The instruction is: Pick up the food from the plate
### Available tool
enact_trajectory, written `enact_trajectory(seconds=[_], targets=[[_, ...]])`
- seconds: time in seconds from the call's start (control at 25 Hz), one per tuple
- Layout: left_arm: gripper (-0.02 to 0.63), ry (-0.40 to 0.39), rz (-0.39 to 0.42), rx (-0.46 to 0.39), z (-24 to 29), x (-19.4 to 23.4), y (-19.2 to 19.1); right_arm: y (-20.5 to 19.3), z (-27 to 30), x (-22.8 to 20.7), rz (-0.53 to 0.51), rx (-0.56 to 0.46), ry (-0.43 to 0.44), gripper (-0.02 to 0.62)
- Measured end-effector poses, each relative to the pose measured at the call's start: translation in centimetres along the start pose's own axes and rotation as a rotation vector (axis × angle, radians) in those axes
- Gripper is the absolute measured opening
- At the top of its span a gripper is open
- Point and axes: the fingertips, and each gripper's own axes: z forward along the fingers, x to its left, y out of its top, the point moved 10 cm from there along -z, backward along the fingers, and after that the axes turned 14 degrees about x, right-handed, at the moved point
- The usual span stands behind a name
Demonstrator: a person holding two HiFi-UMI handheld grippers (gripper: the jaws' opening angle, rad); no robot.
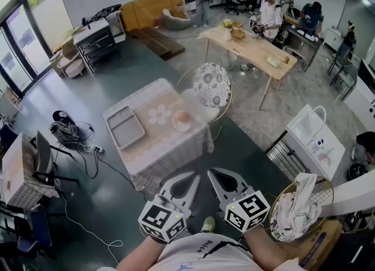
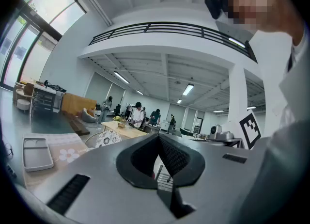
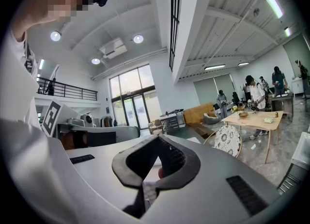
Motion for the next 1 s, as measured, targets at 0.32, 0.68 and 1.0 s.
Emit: enact_trajectory(seconds=[0.32, 0.68, 1.0], targets=[[0.005, 0.014, -0.006, -0.001, 0.5, -0.9, -0.2, -0.2, -0.5, -0.6, -0.006, 0.004, 0.018, 0.014], [0.005, 0.031, -0.005, 0.007, 1.3, -1.6, -0.2, -0.5, -0.9, -1.4, -0.002, -0.001, 0.039, 0.014], [0.005, 0.052, 0.003, 0.014, 2.0, -2.1, -0.5, -0.9, -1.5, -2.5, 0.019, -0.022, 0.077, 0.014]])
